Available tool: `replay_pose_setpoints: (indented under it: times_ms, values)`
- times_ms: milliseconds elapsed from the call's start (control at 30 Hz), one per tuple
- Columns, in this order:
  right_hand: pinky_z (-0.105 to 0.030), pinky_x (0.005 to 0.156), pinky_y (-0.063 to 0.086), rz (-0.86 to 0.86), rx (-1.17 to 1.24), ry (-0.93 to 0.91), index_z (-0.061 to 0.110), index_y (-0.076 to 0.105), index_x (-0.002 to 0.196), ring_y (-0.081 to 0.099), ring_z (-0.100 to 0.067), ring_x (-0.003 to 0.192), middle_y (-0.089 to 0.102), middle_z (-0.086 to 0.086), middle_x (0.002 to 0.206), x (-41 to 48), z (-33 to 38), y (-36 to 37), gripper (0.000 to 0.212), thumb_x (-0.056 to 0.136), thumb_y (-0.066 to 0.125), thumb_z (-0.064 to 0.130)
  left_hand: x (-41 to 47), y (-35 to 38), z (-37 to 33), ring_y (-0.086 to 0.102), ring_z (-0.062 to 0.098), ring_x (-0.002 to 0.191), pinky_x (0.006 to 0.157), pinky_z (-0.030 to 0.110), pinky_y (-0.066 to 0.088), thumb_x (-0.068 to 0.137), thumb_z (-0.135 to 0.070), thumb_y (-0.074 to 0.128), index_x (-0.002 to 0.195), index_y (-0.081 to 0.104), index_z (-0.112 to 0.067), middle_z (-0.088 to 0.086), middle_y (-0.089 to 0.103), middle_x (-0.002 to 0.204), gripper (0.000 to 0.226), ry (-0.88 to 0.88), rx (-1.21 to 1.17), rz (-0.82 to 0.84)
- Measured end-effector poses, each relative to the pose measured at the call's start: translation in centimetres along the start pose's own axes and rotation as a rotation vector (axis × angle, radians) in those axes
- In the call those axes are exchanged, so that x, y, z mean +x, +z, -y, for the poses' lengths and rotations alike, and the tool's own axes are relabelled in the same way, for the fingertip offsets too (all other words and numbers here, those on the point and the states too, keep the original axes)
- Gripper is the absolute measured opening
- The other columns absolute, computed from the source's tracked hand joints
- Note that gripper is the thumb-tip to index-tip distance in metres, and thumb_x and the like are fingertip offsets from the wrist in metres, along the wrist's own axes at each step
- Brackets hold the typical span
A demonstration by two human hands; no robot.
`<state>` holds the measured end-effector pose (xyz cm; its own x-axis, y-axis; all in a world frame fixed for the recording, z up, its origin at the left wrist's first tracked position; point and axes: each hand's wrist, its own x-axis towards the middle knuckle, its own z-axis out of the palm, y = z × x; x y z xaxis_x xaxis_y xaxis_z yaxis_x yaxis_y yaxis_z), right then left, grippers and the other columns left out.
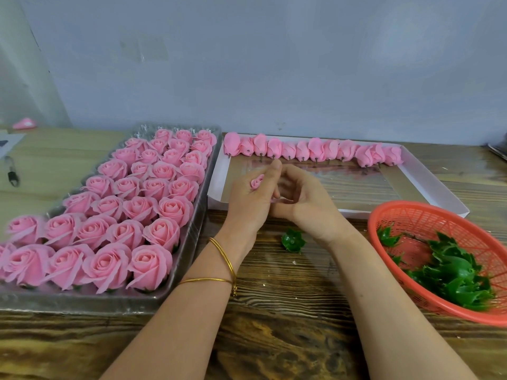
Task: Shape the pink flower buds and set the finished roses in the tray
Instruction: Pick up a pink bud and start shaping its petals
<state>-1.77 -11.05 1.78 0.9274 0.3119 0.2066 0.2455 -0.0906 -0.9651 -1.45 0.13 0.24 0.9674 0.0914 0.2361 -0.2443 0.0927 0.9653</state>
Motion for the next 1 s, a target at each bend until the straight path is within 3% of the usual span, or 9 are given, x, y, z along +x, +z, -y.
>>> replay_pose_setpoints:
  times_ms: [100,200,367,433,533,633,800,933,1000]
  values:
    - [-0.027,0.081,0.056,-0.006,-0.024,-0.012,0.002,0.058,0.114,0.065,-0.015,0.088,0.068,-0.016,0.098,-0.01,0.01,0.08,0.048,0.072,0.073,-0.016,0.08,0.15,-0.07,0.067,0.038,0.084,0.082,0.047,0.058,0.095,-0.046,0.054,0.049,0.054,-0.024,0.033,0.063,0.085,0.051,-0.018,-0.032,-0.026]
    - [-0.027,0.08,0.057,-0.019,-0.025,-0.021,0.008,0.058,0.111,0.064,-0.019,0.089,0.065,-0.024,0.102,0.01,0.0,0.21,0.048,0.072,0.076,-0.013,0.08,0.14,0.04,0.063,0.044,0.094,0.089,0.056,0.053,0.091,-0.054,0.054,0.051,0.056,-0.024,0.033,0.062,0.091,0.05,-0.043,-0.026,-0.033]
    - [-0.023,0.08,0.056,0.0,0.001,-0.035,0.006,0.054,0.117,0.064,-0.021,0.093,0.064,-0.023,0.108,0.03,-0.02,0.07,0.05,0.075,0.072,-0.016,-0.08,0.11,-0.02,0.068,0.021,0.078,0.076,0.036,0.057,0.085,-0.048,0.065,0.068,0.071,-0.024,0.007,0.068,0.072,0.03,-0.052,-0.023,-0.003]
    - [-0.022,0.081,0.055,0.008,0.003,-0.027,0.003,0.052,0.122,0.065,-0.025,0.098,0.065,-0.019,0.111,-0.03,0.03,0.02,0.053,0.076,0.07,-0.017,-0.07,0.04,0.06,0.064,0.012,0.071,0.07,0.033,0.055,0.085,-0.041,0.068,0.074,0.07,-0.01,-0.002,0.065,0.066,0.033,-0.039,-0.024,-0.001]
    - [-0.018,0.078,0.053,0.022,-0.004,-0.018,0.004,0.052,0.124,0.065,-0.012,0.096,0.067,-0.006,0.105,-0.14,0.2,-0.03,0.051,0.08,0.066,-0.017,-0.04,-0.13,0.09,0.059,0.003,0.06,0.058,0.019,0.049,0.088,-0.031,0.068,0.068,0.064,-0.008,-0.008,0.06,0.056,0.031,-0.006,0.01,0.009]
    - [-0.018,0.081,0.053,0.031,0.001,-0.026,0.003,0.052,0.124,0.065,-0.006,0.097,0.067,-0.005,0.105,-0.18,0.24,-0.1,0.048,0.082,0.064,-0.017,-0.06,-0.21,0.1,0.061,0.003,0.06,0.057,0.017,0.049,0.089,-0.028,0.067,0.065,0.064,-0.014,-0.007,0.062,0.058,0.028,0.014,0.021,0.031]
    - [-0.024,0.084,0.055,0.005,0.04,-0.024,0.004,0.055,0.121,0.068,-0.025,0.096,0.068,-0.022,0.106,-0.18,0.19,0.02,0.047,0.079,0.067,-0.016,0.04,-0.07,0.17,0.065,0.016,0.072,0.072,0.032,0.056,0.093,-0.035,0.061,0.055,0.066,-0.031,0.005,0.064,0.069,0.038,0.011,-0.013,0.015]
    - [-0.015,0.072,0.051,-0.02,0.031,-0.038,0.01,0.059,0.108,0.065,-0.002,0.082,0.067,0.0,0.09,-0.09,0.23,0.05,0.047,0.073,0.071,-0.019,0.03,0.08,0.14,0.071,0.018,0.076,0.068,0.028,0.057,0.095,-0.039,0.057,0.051,0.059,-0.023,0.015,0.068,0.074,0.047,-0.022,-0.059,-0.014]
    - [-0.015,0.072,0.05,-0.022,0.012,-0.05,0.012,0.059,0.105,0.063,-0.004,0.083,0.065,0.0,0.091,-0.05,0.2,0.2,0.047,0.072,0.073,-0.017,0.1,0.23,0.21,0.072,0.016,0.081,0.065,0.022,0.055,0.096,-0.037,0.055,0.051,0.057,-0.021,0.004,0.072,0.074,0.049,-0.02,-0.083,-0.027]
